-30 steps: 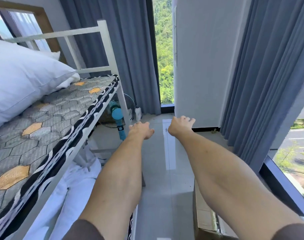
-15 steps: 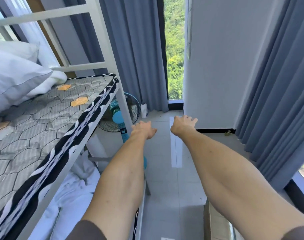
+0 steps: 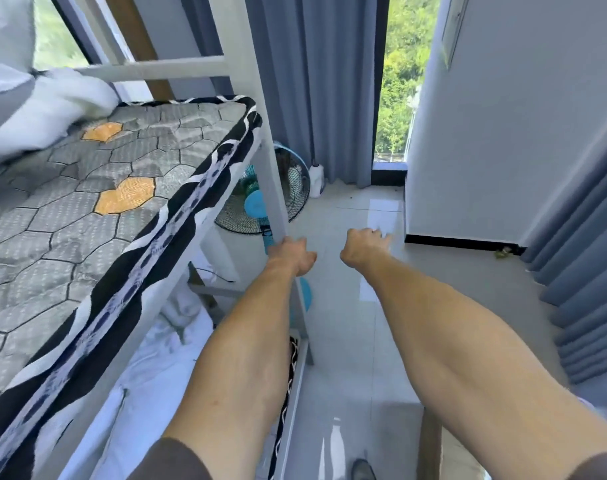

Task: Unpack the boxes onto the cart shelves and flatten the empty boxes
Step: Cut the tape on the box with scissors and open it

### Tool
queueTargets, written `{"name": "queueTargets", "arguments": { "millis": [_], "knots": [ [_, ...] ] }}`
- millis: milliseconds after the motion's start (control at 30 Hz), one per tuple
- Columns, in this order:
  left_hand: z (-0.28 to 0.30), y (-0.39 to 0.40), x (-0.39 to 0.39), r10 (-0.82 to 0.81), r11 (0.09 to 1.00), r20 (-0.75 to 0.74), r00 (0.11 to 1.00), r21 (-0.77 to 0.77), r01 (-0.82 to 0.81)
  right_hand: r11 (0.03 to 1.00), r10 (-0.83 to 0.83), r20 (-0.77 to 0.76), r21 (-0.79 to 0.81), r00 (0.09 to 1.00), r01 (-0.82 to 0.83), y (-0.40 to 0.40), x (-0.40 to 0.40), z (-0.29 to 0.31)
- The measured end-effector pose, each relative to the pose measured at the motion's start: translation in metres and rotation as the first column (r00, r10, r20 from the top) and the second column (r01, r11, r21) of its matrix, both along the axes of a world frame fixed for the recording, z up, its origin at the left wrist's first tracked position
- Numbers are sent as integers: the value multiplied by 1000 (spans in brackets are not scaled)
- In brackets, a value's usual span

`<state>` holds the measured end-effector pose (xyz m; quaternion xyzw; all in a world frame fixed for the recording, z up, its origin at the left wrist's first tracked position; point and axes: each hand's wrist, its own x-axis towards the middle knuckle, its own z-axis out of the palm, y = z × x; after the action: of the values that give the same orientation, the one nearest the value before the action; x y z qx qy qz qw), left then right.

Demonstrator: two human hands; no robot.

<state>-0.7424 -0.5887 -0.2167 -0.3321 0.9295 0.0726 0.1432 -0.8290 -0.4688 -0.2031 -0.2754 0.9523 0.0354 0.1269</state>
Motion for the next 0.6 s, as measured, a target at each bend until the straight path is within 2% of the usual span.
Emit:
{"name": "queueTargets", "arguments": {
  "millis": [167,300,600],
  "knots": [
    [-66,-26,-2,94,991,47,994,93,-98,994,74,110,74,991,-82,-34,-14,-65],
    [-111,-45,2,164,975,69,984,141,-173,986,141,177,67,974,-155,-63,-15,-110],
    [-238,-66,67,270,929,106,957,232,-288,946,252,371,102,894,-309,-97,37,-235]
  ]
}}
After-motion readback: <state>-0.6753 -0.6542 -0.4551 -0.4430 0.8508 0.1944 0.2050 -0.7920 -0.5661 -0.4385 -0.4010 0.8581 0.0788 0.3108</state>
